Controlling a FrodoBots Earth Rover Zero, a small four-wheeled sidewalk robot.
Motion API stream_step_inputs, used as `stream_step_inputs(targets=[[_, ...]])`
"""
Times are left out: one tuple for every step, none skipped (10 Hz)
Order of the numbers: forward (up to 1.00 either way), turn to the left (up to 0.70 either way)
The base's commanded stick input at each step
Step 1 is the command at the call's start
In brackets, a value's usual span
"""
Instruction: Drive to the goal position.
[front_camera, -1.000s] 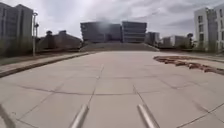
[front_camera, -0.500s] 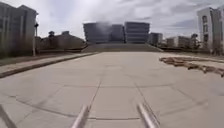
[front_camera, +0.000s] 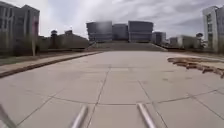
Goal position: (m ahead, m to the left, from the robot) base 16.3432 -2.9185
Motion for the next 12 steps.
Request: stream_step_inputs(targets=[[1.0,0.0],[1.0,0.0],[1.0,0.0],[1.0,0.0],[1.0,0.0],[1.0,-0.15],[1.0,-0.27],[1.0,-0.27],[1.0,-0.27],[1.0,-0.27],[1.0,-0.27],[1.0,-0.27]])
